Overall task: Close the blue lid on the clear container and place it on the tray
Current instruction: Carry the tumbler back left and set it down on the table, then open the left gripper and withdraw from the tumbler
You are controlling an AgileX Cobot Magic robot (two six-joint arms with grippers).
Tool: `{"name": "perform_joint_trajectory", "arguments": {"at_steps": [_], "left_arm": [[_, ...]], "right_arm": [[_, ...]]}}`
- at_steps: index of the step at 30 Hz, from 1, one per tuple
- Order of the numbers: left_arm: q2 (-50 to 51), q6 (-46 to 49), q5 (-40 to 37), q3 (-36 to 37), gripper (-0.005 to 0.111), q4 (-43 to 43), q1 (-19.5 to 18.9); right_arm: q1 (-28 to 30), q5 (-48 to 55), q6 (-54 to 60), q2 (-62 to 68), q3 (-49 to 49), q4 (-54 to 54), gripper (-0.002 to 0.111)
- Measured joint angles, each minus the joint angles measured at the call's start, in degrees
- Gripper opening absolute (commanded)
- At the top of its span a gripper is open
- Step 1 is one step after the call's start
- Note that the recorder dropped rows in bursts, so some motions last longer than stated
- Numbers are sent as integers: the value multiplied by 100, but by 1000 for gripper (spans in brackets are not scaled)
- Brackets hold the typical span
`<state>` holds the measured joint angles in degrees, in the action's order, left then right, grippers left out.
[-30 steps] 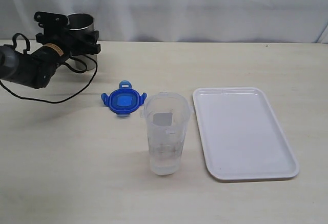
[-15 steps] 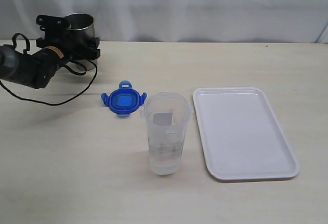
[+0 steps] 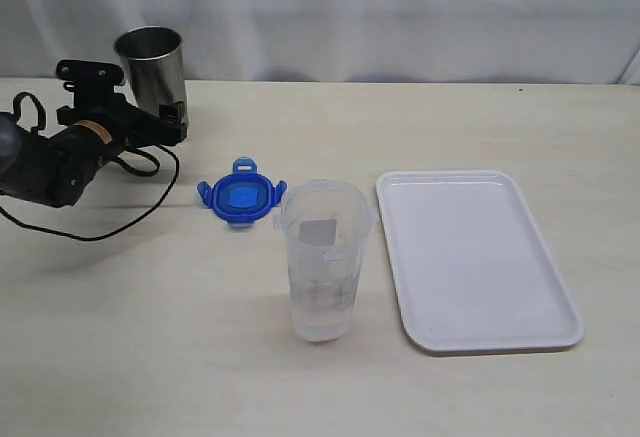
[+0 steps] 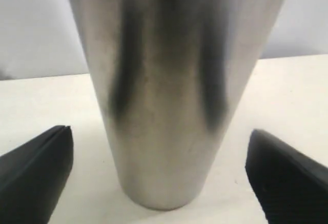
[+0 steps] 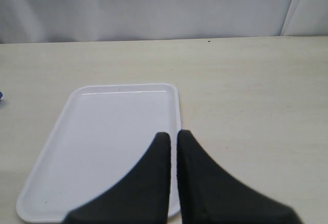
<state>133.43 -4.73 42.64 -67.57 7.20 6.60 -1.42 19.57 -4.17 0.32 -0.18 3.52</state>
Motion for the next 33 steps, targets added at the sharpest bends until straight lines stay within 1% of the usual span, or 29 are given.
{"name": "perform_joint_trajectory", "arguments": {"at_steps": [2,6,7,10,12,17,20,24,25,28,33], "left_arm": [[-241,0,87,393,85,0,0],[-764,0,97,903,85,-35,0],[-1066,0,48,1172,85,-144,0],[-1588,26,-133,1645,84,-419,0],[-2189,26,-323,2108,75,-677,0],[-3266,26,-707,2812,43,-767,0],[-3913,26,-1243,2983,29,-653,0],[-4715,26,-2228,3009,19,-447,0],[-4943,26,-2570,3009,18,-447,0],[-5400,26,-3253,3009,18,-447,0],[-5875,-167,-4092,2996,18,-447,0]], "right_arm": [[0,0,0,0,0,0,5],[0,0,0,0,0,0,5],[0,0,0,0,0,0,5],[0,0,0,0,0,0,5],[0,0,0,0,0,0,5],[0,0,0,0,0,0,5],[0,0,0,0,0,0,5],[0,0,0,0,0,0,5],[0,0,0,0,0,0,5],[0,0,0,0,0,0,5],[0,0,0,0,0,0,5]]}}
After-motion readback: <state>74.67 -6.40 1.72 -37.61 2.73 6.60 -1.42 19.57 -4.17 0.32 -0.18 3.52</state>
